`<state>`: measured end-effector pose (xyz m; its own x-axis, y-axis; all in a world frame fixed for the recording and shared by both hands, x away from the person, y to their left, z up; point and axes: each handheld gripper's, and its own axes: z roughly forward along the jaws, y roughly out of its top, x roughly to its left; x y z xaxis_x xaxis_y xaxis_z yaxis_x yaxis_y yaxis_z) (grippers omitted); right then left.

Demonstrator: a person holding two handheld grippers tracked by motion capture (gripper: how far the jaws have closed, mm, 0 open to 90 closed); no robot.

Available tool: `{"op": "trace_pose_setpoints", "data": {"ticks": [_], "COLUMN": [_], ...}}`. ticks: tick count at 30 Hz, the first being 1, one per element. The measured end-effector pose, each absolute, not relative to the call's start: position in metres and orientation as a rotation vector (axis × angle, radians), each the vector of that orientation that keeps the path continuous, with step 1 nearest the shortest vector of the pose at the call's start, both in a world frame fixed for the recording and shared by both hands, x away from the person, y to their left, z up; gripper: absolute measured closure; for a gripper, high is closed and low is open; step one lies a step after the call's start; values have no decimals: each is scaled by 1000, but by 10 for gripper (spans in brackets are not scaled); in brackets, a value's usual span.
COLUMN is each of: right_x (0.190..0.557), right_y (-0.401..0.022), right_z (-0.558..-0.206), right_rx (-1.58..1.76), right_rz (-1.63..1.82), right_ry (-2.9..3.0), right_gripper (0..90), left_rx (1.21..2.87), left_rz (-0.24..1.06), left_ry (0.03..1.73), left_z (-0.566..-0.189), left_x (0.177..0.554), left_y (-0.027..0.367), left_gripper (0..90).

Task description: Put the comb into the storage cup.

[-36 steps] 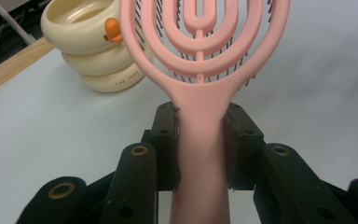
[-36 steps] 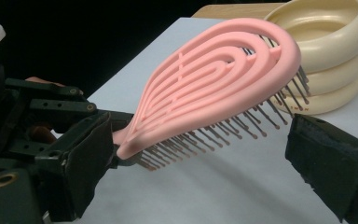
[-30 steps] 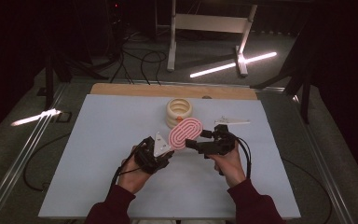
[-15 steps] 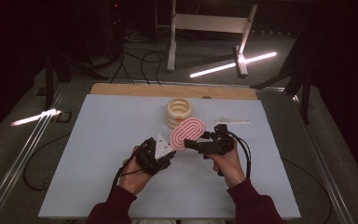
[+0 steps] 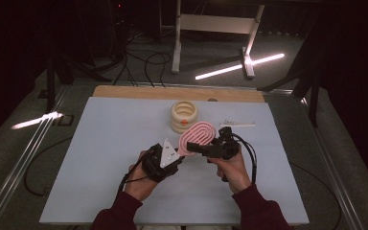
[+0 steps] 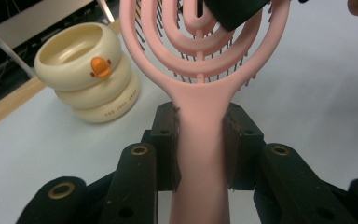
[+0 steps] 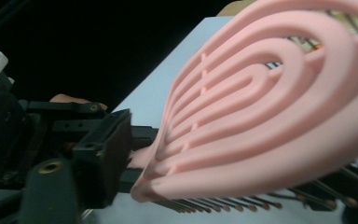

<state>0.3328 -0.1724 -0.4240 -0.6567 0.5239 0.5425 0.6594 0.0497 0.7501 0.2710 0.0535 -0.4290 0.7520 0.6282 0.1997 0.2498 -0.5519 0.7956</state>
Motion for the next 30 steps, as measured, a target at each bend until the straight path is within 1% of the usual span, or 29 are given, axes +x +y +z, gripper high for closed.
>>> {"op": "trace_pose_setpoints", "data": {"ticks": [6, 13, 20, 30], "right_x": [333, 332, 333, 331], "right_y": [-174, -171, -167, -163], "right_z": [-423, -420, -420, -418], "right_rx": [-1235, -1233, -1244, -1224], "right_rz": [-1680, -1687, -1679, -1649], "right_ry": [-2156, -2132, -2115, -2135], "right_gripper": [394, 436, 509, 580], "left_rx": [2126, 2105, 2107, 2131], "left_rz": [634, 641, 685, 674], "left_ry": [649, 646, 625, 624], "left_z": [-429, -429, -429, -434], "left_x": [269, 267, 264, 266], "left_y": [53, 54, 52, 52], "left_gripper": [694, 694, 693, 688]}}
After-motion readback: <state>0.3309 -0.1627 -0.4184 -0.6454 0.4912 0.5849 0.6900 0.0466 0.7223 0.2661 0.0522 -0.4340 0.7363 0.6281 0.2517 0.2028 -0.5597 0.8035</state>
